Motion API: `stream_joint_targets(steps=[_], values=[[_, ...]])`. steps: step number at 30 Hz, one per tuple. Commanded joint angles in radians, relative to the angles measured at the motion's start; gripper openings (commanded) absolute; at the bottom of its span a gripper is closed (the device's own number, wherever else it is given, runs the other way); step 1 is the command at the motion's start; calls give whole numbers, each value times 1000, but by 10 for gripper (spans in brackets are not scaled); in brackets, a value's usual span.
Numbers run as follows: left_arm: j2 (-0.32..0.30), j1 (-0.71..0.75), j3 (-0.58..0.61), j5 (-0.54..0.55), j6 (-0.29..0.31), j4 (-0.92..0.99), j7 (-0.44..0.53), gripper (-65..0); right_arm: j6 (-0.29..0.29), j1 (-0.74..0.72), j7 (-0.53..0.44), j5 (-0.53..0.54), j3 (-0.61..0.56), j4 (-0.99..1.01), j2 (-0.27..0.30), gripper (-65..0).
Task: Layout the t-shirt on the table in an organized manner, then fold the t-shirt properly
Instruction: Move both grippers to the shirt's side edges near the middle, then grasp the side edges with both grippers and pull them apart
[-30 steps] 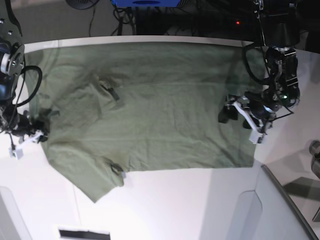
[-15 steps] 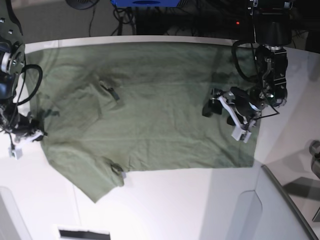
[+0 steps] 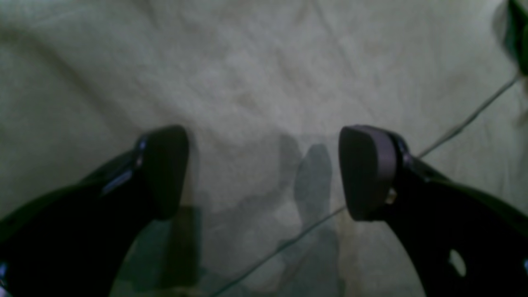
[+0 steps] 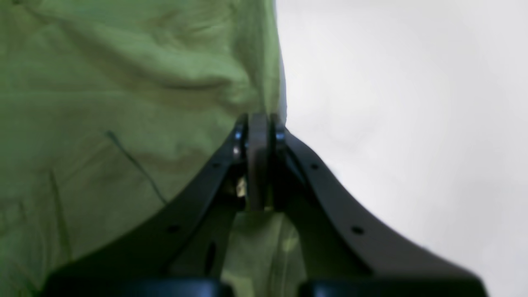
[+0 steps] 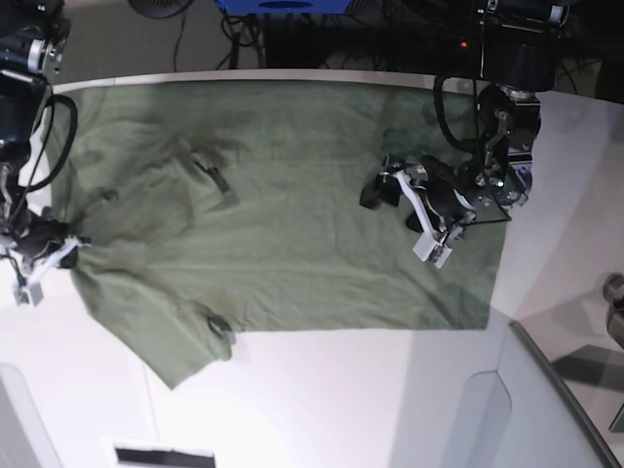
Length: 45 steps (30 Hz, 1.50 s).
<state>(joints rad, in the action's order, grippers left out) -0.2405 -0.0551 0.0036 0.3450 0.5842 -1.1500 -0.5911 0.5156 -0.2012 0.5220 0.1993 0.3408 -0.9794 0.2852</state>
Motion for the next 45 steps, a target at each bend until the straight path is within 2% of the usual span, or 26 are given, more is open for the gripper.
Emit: stream_joint_targets(steps=[1, 11, 17, 19, 21, 26, 28, 31, 35, 40, 45], values=[[-7, -13, -1, -1, 6, -3, -5, -104, 5, -5, 8, 4, 5, -45, 4, -650], [3, -10, -6, -1, 6, -3, -3, -104, 5, 154, 220, 4, 5, -399, -86, -650], [-1, -13, -11, -1, 6, -6, -3, -104, 5, 174, 310, 2, 119, -401, -157, -650], [-3, -13, -12, -1, 6, -6, -3, -104, 5, 174, 330, 2, 134, -387, -165, -635], [-4, -15, -14, -1, 6, -6, -3, -104, 5, 173, 344, 2, 142, -393, -166, -557], [-27, -15, -15, 1, 6, -8, -3, -104, 5, 145, 347, 2, 143, -457, -163, -231], [-49, -15, -15, 2, 6, -8, -3, -104, 5, 108, 347, 2, 139, -453, -159, -161], [-64, -15, -24, 9, 6, -8, -2, -104, 5, 32, 341, 2, 136, -367, -134, -195], [-67, -5, -161, 9, 6, -8, -2, -104, 5, -88, 336, 2, 136, -192, -91, -269], [-73, -2, -284, 1, 9, -8, -2, -104, 5, -217, 241, -13, 133, 78, -42, -266], [-101, -2, -330, 1, 9, -8, -2, -104, 5, -329, 123, -142, 106, 324, -27, -266]])
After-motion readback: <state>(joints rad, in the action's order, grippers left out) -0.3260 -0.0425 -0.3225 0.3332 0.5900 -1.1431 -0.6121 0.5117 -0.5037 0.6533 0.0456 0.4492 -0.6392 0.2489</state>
